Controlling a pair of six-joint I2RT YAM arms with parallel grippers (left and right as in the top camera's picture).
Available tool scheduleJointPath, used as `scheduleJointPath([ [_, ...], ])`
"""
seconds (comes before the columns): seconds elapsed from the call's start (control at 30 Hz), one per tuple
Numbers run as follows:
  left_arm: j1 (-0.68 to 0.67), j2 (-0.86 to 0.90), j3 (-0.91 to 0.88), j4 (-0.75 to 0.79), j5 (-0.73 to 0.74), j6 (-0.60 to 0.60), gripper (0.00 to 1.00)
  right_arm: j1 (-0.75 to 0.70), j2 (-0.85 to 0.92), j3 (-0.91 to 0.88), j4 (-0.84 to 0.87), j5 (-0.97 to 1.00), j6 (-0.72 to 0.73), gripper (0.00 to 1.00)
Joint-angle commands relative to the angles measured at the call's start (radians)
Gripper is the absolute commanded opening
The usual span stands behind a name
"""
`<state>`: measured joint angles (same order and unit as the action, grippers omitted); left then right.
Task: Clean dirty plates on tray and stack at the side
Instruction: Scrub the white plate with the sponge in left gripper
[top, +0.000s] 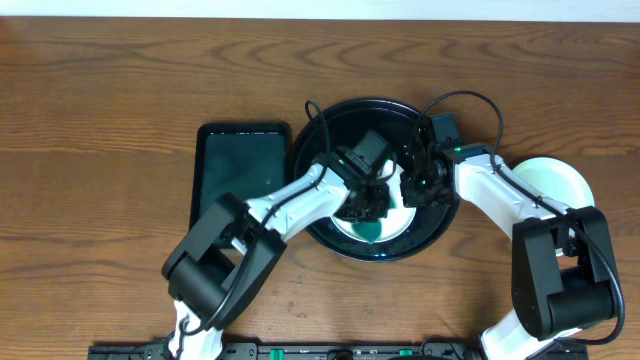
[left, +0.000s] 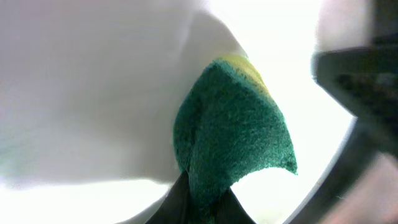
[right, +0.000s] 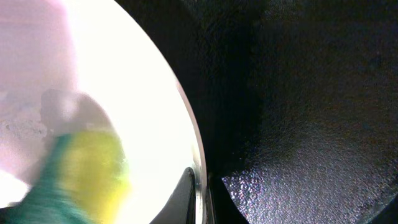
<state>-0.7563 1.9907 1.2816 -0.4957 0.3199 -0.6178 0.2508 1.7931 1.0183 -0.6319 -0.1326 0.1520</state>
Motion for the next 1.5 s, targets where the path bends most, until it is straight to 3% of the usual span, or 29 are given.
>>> scheduleJointPath([
  [0.0,0.012,0.034,-0.064,-0.087,-0.448,-0.043,0.07,0.012,0.066,-0.039,-0.012,-0.008,-0.011,0.01],
  [0.2,0.035,0.034,-0.064,-0.034,-0.513,0.106,0.07,0.012,0.066,-0.039,-0.010,-0.007,-0.011,0.01],
  [0.47,0.082,0.034,-0.064,-0.034,-0.679,0.187,0.07,0.012,0.066,-0.039,-0.010,-0.007,-0.011,0.01],
  [0.67,0.103,0.034,-0.064,0.005,-0.695,0.259,0.07,0.012,0.066,-0.039,-0.010,-0.007,-0.011,0.01],
  [0.77,0.103,0.034,-0.064,0.042,-0.563,0.258,0.07,0.012,0.066,-0.039,-0.010,-0.007,-0.011,0.01],
  [0.97,0.095,0.040,-0.089,0.205,0.116,0.145,0.11,0.012,0.066,-0.039,-0.011,-0.007,-0.011,0.01],
  [1.03,0.080,0.047,-0.090,0.253,0.228,0.087,0.12,0.012,0.066,-0.039,-0.011,-0.008,-0.011,0.01],
  [1.27,0.018,0.049,-0.090,0.292,0.264,0.059,0.14,0.012,0.066,-0.039,-0.011,-0.007,-0.011,0.01],
  [1.47,0.002,0.049,-0.090,0.239,0.264,0.059,0.13,0.012,0.066,-0.039,-0.011,-0.007,-0.011,0.01],
])
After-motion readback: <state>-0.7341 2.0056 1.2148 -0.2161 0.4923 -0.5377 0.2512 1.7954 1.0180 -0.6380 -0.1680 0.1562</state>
